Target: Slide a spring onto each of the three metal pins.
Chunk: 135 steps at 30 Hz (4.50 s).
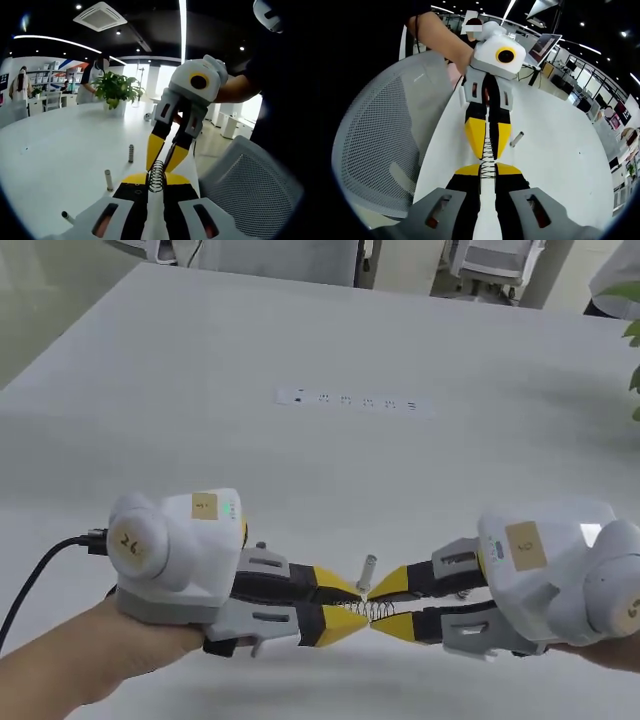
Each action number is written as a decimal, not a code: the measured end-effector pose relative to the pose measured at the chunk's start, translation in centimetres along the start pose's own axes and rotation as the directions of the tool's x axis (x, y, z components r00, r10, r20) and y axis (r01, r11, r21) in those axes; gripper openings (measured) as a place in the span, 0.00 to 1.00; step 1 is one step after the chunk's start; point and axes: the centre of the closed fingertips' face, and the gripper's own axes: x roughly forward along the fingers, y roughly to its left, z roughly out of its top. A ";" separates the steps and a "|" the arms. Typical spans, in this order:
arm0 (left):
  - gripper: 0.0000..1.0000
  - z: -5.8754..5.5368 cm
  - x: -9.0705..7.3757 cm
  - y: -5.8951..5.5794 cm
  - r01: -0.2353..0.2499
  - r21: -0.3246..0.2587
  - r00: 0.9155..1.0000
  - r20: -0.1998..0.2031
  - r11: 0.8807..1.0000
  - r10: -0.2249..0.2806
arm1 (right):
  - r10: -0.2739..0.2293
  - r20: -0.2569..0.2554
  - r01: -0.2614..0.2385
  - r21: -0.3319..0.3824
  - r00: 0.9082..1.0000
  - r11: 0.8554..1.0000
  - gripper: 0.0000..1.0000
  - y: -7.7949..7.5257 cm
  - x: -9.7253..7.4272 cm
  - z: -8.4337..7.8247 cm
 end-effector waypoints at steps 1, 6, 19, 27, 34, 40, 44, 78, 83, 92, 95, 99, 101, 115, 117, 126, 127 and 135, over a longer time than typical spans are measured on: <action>0.02 0.0 0.0 0.0 0.001 0.001 1.000 -0.002 1.000 -0.001 | 0.001 -0.001 -0.001 0.000 1.000 1.000 0.07 0.0 0.0 0.0; 0.02 0.0 0.1 -0.2 0.002 0.010 1.000 -0.008 1.000 -0.002 | 0.002 -0.002 -0.002 0.001 1.000 1.000 0.07 0.1 0.0 -0.1; 0.02 -0.1 0.1 -0.4 0.016 0.018 1.000 -0.027 1.000 -0.016 | 0.010 -0.002 -0.010 0.032 1.000 0.999 0.08 0.3 0.0 -0.1; 0.02 -0.2 0.0 -0.5 0.024 0.015 0.999 -0.029 1.000 -0.023 | 0.020 0.005 -0.020 0.057 1.000 0.998 0.09 0.4 -0.1 -0.2; 0.02 -0.1 -0.2 -0.7 0.028 0.015 0.999 -0.026 0.999 -0.028 | 0.019 0.023 -0.021 0.109 1.000 0.994 0.09 0.5 -0.4 -0.6; 0.02 -0.1 -0.2 -0.8 0.037 0.019 0.999 -0.023 0.999 -0.036 | 0.028 0.028 -0.031 0.121 0.999 0.992 0.08 0.7 -0.3 -0.5; 0.02 -0.1 -0.3 -0.8 0.039 0.022 0.999 -0.023 0.999 -0.039 | 0.028 0.028 -0.032 0.140 0.999 0.990 0.07 0.6 -0.4 -0.4; 0.02 -1.5 0.1 -0.6 0.034 0.060 0.998 -0.055 0.998 -0.030 | 0.087 -0.101 -0.087 0.000 0.991 0.996 0.07 0.4 -0.9 2.4; 0.02 -1.7 0.2 -0.6 0.036 0.069 0.998 -0.062 0.997 -0.032 | 0.099 -0.102 -0.097 0.027 0.990 0.995 0.07 0.4 -0.6 3.1; 0.02 -2.1 0.7 -0.7 0.035 0.079 0.996 -0.081 0.996 -0.029 | 0.126 -0.129 -0.121 0.052 0.984 0.991 0.07 0.6 0.1 3.7; 0.02 -2.3 0.7 -0.8 0.036 0.081 0.996 -0.088 0.996 -0.029 | 0.137 -0.150 -0.132 0.046 0.979 0.990 0.07 0.8 0.3 3.8; 0.02 -2.3 0.7 -0.8 0.036 0.081 0.995 -0.091 0.996 -0.029 | 0.147 -0.163 -0.142 0.043 0.976 0.989 0.07 0.8 0.5 3.9; 0.02 -2.4 0.7 -0.9 0.038 0.085 0.995 -0.097 0.996 -0.030 | 0.153 -0.174 -0.147 0.047 0.973 0.988 0.07 0.9 0.6 3.9; 0.02 -2.1 0.7 -0.9 0.040 0.086 0.997 -0.074 0.995 -0.034 | 0.173 -0.203 -0.159 0.081 0.964 0.984 0.07 0.7 0.3 3.8; 0.03 -2.1 0.7 -0.9 0.039 0.093 0.997 -0.071 0.995 -0.032 | 0.174 -0.205 -0.161 0.076 0.963 0.984 0.07 0.8 0.3 3.8; 0.03 -2.2 0.7 -0.9 0.030 0.084 0.997 -0.074 0.996 -0.023 | 0.183 -0.213 -0.174 0.060 0.960 0.983 0.07 0.9 0.2 3.7; 0.03 -2.1 0.7 -0.9 0.030 0.081 0.997 -0.074 0.996 -0.024 | 0.183 -0.210 -0.174 0.061 0.960 0.983 0.07 0.9 0.1 3.7; 0.05 -1.9 0.5 -0.7 0.013 0.070 0.998 -0.069 0.997 -0.008 | 0.188 -0.213 -0.181 0.051 0.959 0.982 0.07 0.7 0.0 3.9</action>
